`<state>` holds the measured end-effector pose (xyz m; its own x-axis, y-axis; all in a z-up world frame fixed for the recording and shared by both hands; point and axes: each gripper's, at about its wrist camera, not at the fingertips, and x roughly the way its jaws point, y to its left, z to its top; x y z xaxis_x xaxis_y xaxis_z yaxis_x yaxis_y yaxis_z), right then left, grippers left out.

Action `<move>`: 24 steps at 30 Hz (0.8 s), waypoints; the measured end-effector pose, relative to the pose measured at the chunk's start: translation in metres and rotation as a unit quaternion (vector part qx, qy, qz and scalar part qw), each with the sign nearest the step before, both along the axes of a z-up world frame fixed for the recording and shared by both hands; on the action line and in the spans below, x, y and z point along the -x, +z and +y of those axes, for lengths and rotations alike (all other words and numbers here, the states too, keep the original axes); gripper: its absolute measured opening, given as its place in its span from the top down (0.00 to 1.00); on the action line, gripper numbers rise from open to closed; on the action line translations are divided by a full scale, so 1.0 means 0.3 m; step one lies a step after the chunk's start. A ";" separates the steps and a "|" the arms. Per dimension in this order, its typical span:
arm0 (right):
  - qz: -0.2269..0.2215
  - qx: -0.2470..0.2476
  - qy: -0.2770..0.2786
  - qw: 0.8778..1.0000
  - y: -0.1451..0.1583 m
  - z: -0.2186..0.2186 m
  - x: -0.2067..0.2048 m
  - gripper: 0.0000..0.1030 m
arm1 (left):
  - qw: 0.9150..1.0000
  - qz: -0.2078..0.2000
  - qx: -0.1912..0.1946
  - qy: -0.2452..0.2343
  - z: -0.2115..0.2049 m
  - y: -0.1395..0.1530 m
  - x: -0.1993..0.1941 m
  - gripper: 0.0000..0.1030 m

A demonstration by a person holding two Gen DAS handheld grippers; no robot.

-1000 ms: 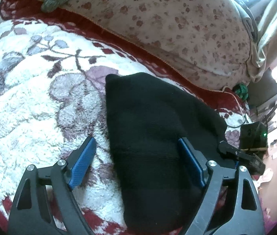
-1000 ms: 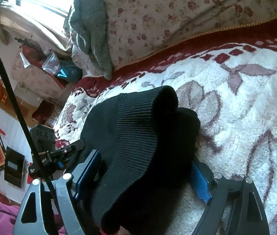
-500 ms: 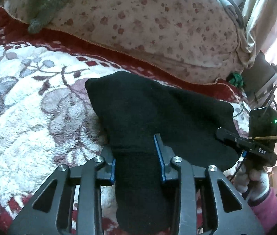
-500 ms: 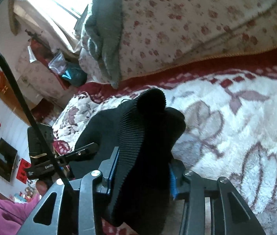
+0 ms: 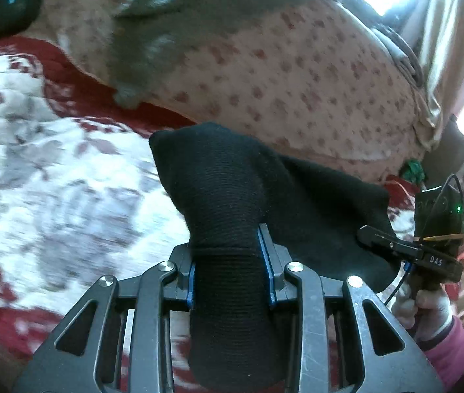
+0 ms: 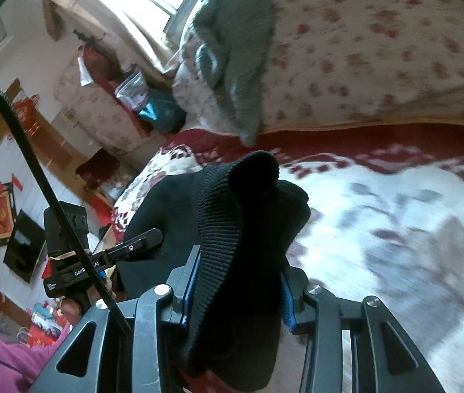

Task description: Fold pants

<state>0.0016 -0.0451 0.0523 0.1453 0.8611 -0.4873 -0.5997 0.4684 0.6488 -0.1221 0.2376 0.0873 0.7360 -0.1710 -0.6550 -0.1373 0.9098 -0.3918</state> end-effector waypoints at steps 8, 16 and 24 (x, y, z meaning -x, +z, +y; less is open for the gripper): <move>0.019 -0.002 0.039 0.999 -0.053 0.320 -0.047 0.62 | 0.997 0.018 -0.003 0.069 0.249 -0.037 0.047 0.71; 0.036 0.051 0.051 0.997 -0.191 0.479 -0.075 0.54 | 0.995 0.047 0.027 0.087 0.367 -0.183 0.059 0.68; 0.035 0.060 0.040 0.997 -0.215 0.458 -0.087 0.43 | 0.993 0.028 0.009 0.110 0.378 -0.223 0.100 0.36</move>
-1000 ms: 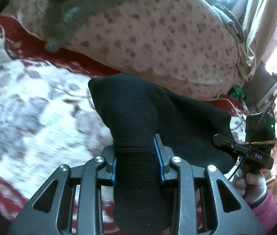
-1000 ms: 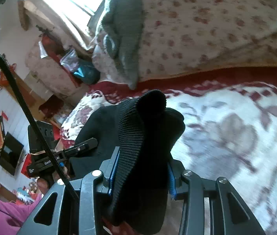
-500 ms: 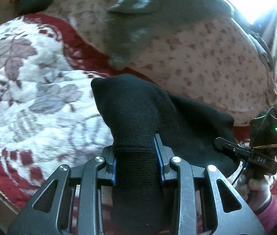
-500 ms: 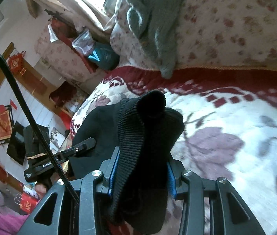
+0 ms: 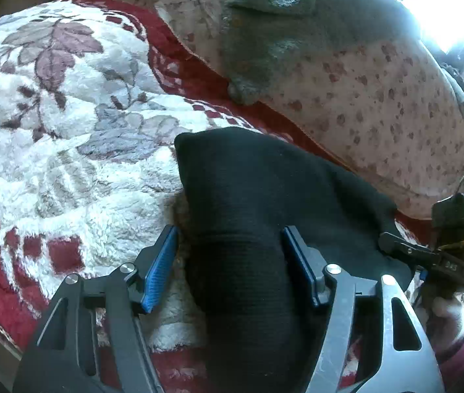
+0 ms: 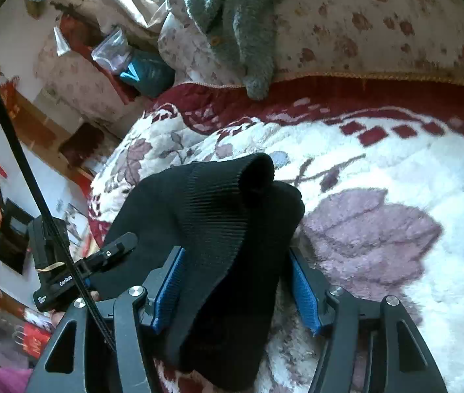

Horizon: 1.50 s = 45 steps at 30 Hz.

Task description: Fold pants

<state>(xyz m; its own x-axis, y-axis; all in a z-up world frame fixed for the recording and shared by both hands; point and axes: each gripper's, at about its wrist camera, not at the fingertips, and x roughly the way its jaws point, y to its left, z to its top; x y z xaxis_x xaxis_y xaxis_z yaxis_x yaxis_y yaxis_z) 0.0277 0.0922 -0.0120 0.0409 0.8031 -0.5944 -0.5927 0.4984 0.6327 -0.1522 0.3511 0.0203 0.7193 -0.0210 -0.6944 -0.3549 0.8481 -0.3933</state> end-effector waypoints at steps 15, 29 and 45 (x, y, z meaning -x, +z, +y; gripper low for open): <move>-0.079 0.015 -0.020 0.997 0.176 -0.089 0.110 0.43 | 0.992 0.032 -0.091 0.081 -0.098 0.139 0.093 0.37; -0.115 0.029 -0.009 0.993 0.243 0.000 0.237 0.43 | 0.984 0.030 -0.144 0.106 -0.241 0.216 0.135 0.37; -0.128 0.020 -0.005 0.992 0.294 -0.035 0.287 0.43 | 0.974 0.027 -0.196 0.107 -0.358 0.290 0.147 0.37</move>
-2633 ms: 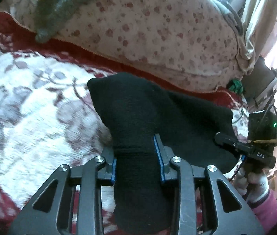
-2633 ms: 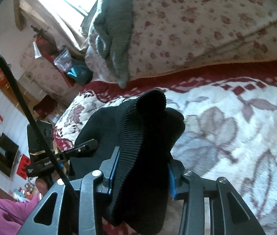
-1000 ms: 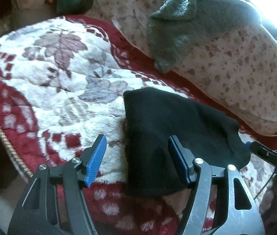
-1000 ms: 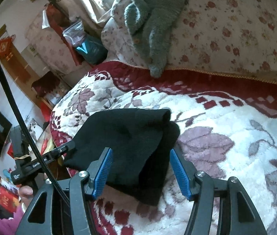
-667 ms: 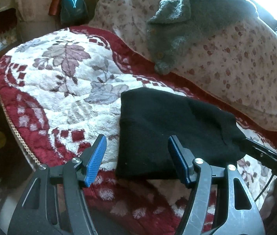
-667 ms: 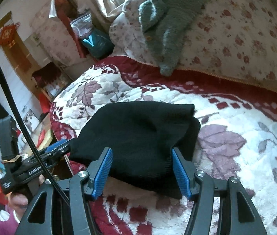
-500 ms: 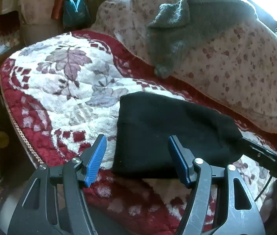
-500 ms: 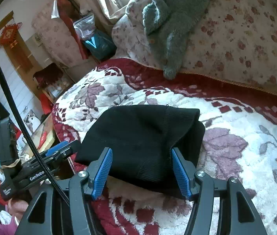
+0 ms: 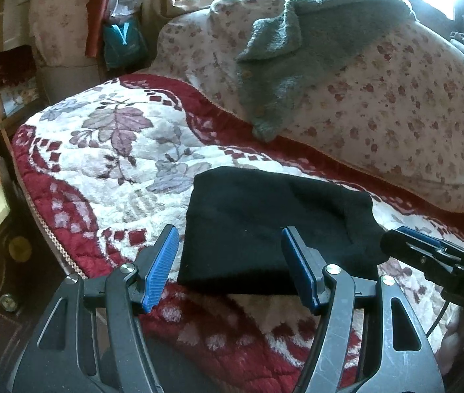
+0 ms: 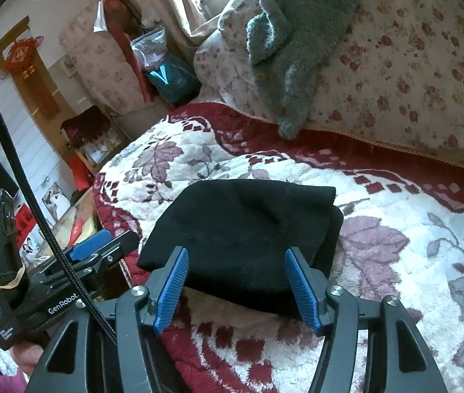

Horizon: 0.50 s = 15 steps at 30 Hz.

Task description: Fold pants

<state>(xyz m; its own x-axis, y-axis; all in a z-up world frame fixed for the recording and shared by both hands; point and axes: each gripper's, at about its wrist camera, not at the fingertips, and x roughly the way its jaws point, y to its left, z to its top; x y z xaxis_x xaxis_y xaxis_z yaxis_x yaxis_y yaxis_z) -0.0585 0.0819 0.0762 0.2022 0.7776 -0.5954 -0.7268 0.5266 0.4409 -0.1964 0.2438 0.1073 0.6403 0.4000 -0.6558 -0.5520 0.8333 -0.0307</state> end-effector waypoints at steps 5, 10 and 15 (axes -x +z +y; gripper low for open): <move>-0.004 0.000 0.011 1.000 0.008 0.004 0.014 0.43 | 1.000 0.002 0.003 0.004 -0.006 0.008 0.011 0.37; -0.009 -0.002 0.018 1.000 0.017 0.004 0.025 0.43 | 1.000 0.002 -0.004 0.007 -0.017 0.023 0.019 0.37; -0.010 -0.005 0.021 1.000 0.027 -0.002 0.036 0.43 | 1.000 -0.001 -0.009 0.005 -0.030 0.034 0.021 0.37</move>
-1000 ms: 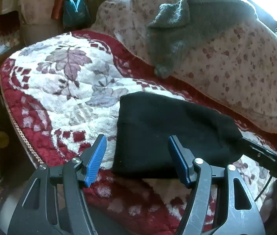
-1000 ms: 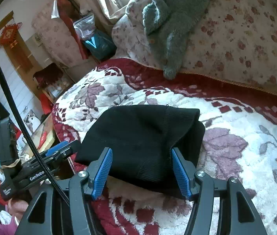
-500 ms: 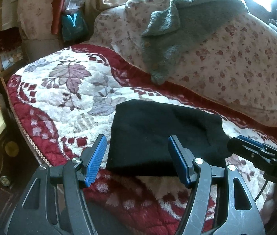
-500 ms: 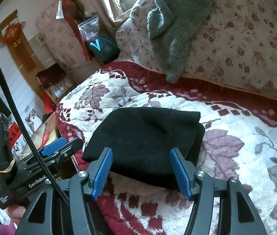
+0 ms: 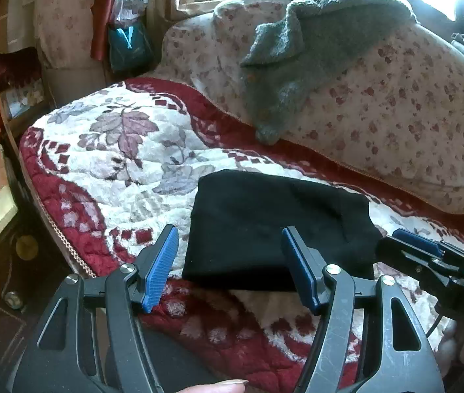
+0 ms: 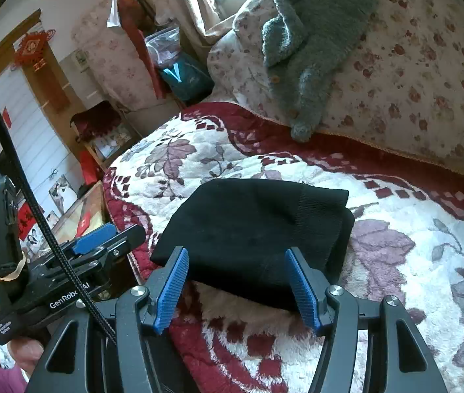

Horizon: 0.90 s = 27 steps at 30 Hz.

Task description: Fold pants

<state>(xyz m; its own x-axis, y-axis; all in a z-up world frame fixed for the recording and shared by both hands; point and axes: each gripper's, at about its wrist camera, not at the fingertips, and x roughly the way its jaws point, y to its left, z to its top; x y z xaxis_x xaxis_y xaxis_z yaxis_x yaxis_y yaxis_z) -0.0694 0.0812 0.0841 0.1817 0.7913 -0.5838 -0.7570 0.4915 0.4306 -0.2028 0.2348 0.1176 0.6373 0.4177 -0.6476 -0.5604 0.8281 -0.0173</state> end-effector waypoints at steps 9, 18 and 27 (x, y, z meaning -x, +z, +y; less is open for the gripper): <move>0.000 -0.002 0.000 1.000 0.004 -0.003 0.002 0.43 | 1.000 -0.002 -0.006 -0.003 -0.020 0.012 -0.001 0.37; 0.002 -0.002 0.001 1.000 0.005 -0.005 0.003 0.43 | 1.000 -0.001 -0.008 -0.003 -0.026 0.017 -0.001 0.37; 0.007 0.001 0.007 1.000 0.005 0.000 0.021 0.43 | 1.000 0.000 -0.008 0.001 -0.031 0.017 0.009 0.37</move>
